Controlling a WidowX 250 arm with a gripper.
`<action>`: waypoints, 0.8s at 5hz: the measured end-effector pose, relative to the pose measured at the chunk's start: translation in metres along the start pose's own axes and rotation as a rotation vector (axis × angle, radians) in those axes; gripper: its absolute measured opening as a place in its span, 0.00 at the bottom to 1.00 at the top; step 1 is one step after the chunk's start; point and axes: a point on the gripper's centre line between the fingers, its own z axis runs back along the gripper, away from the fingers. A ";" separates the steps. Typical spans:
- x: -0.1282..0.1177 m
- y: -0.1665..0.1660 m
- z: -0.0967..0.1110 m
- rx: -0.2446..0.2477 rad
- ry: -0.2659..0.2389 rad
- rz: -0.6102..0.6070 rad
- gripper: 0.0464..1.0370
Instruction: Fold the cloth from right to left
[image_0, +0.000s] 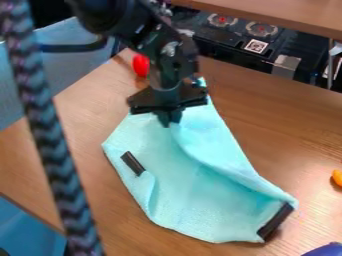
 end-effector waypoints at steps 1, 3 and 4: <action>-0.005 0.016 0.005 0.004 0.014 0.013 0.01; -0.014 0.037 0.018 -0.008 0.028 0.021 0.01; -0.017 0.043 0.017 0.003 0.032 0.012 0.01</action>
